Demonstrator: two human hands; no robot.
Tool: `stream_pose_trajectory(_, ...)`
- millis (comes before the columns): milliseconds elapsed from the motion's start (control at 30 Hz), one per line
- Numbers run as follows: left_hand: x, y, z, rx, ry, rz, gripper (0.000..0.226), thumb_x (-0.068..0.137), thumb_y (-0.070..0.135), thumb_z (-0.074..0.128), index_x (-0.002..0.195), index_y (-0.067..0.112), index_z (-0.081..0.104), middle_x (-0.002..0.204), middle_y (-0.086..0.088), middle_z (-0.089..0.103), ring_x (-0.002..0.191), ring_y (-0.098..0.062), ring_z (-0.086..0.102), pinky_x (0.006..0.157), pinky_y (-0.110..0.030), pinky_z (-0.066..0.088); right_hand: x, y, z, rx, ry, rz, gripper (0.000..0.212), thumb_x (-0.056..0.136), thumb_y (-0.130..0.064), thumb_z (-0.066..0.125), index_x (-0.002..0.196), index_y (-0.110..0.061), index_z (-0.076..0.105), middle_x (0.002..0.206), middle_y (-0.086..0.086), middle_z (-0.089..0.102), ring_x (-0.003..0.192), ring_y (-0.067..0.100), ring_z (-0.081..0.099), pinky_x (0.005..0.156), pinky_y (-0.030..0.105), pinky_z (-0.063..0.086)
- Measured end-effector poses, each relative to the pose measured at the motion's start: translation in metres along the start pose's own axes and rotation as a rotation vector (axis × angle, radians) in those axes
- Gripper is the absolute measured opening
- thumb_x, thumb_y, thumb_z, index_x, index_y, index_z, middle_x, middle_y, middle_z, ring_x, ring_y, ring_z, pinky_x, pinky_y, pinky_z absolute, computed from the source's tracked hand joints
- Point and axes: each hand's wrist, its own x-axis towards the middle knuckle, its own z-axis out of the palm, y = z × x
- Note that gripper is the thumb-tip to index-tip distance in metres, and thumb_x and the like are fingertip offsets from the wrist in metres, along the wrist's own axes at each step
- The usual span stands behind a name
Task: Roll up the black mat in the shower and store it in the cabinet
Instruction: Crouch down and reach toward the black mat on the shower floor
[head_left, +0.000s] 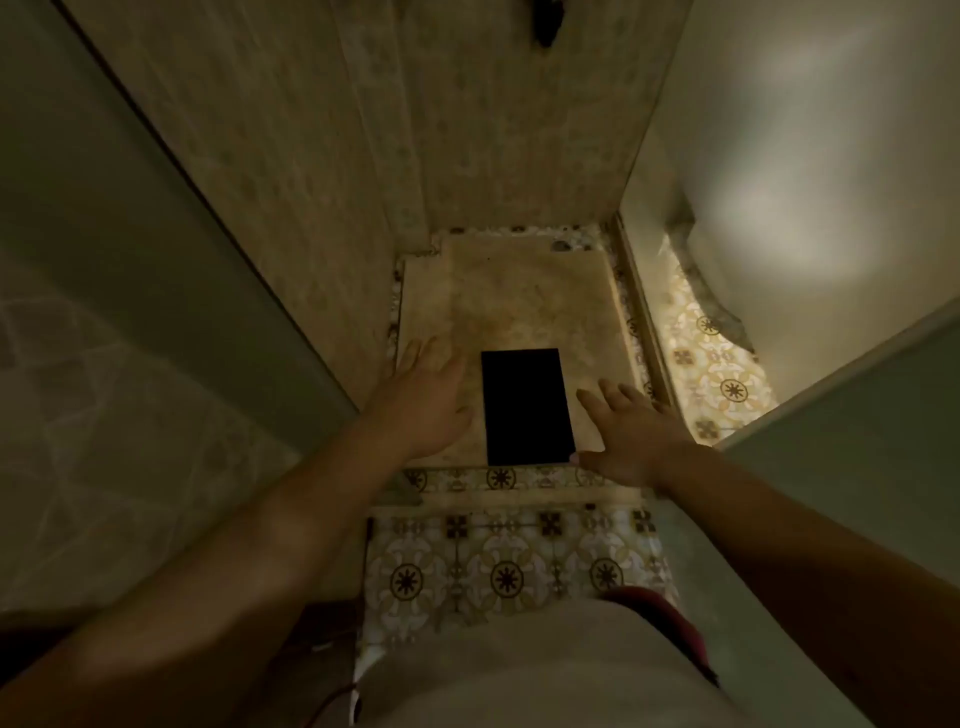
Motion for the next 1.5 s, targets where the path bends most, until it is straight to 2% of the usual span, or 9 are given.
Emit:
stream_pose_trajectory(200,0.029,-0.006,0.001,-0.025,-0.056,-0.027,0.078,0.089,0.059,0.042,0.151,0.026,0.007,0.161,-0.011,-0.003,0.146,-0.031,-0.003,0.114,-0.053,0.011,0.029,0.013,0.001,-0.009,-0.007,-0.014,0.092,0.081,-0.073,0.041,0.152,-0.030,0.001,0.163,0.006,-0.001,0.148,0.027,0.003,0.111,0.053,0.020)
stream_pose_trajectory(367,0.073,-0.002,-0.004,-0.025,-0.083,-0.103,0.078,0.090,0.058,0.043,0.151,0.024,0.008,0.161,-0.012,-0.002,0.146,-0.032,-0.004,0.115,-0.054,0.013,0.081,0.047,-0.020,-0.009,-0.029,-0.063,0.088,0.083,-0.077,0.029,0.153,-0.031,0.002,0.163,0.003,-0.003,0.148,0.025,0.003,0.113,0.052,0.016)
stream_pose_trajectory(500,0.113,0.008,-0.008,-0.053,-0.091,-0.203,0.082,0.088,0.058,0.048,0.152,0.024,0.010,0.161,-0.013,0.000,0.146,-0.033,-0.002,0.116,-0.051,0.016,0.125,0.079,-0.045,-0.038,-0.059,-0.147,0.088,0.085,-0.074,0.034,0.154,-0.029,0.002,0.163,0.005,-0.002,0.148,0.026,0.003,0.114,0.053,0.021)
stream_pose_trajectory(667,0.156,0.014,-0.017,-0.073,-0.055,-0.230,0.080,0.089,0.058,0.048,0.152,0.022,0.014,0.159,-0.019,0.005,0.144,-0.036,0.009,0.112,-0.051,0.019,0.170,0.113,-0.075,-0.127,-0.111,-0.172,0.087,0.087,-0.072,0.035,0.154,-0.027,0.002,0.163,0.006,-0.002,0.148,0.028,0.004,0.113,0.053,0.021)
stream_pose_trajectory(900,0.202,-0.002,-0.034,-0.016,-0.108,-0.291,0.082,0.087,0.066,0.039,0.151,0.026,0.007,0.160,-0.016,0.000,0.146,-0.036,0.002,0.114,-0.057,0.014,0.220,0.121,-0.111,-0.143,-0.130,-0.225,0.087,0.088,-0.070,0.037,0.154,-0.025,0.003,0.163,0.007,-0.003,0.148,0.030,0.005,0.115,0.054,0.019)
stream_pose_trajectory(1067,0.257,-0.015,-0.056,-0.038,-0.080,-0.239,0.079,0.086,0.067,0.041,0.149,0.026,0.015,0.159,-0.017,0.005,0.145,-0.036,0.007,0.113,-0.056,0.019,0.257,0.120,-0.136,-0.179,-0.126,-0.255,0.084,0.090,-0.068,0.037,0.154,-0.024,0.004,0.163,0.008,-0.004,0.148,0.029,0.004,0.115,0.054,0.018)
stream_pose_trajectory(1300,0.388,-0.054,-0.082,0.019,-0.022,-0.033,0.081,0.087,0.060,0.048,0.151,0.022,0.017,0.158,-0.020,0.012,0.143,-0.037,0.015,0.113,-0.056,0.022,0.351,0.130,-0.179,-0.175,-0.097,-0.206,0.085,0.088,-0.071,0.035,0.154,-0.027,0.003,0.163,0.006,-0.002,0.148,0.028,0.004,0.114,0.054,0.017)
stream_pose_trajectory(1500,0.524,-0.131,-0.108,0.076,-0.065,0.027,0.086,0.084,0.071,0.037,0.150,0.026,0.006,0.161,-0.002,0.002,0.146,-0.028,0.003,0.111,-0.062,0.015,0.467,0.118,-0.220,-0.133,-0.091,-0.072,0.096,0.080,-0.079,0.038,0.153,-0.029,0.001,0.163,0.005,-0.003,0.148,0.027,0.005,0.115,0.054,0.018)
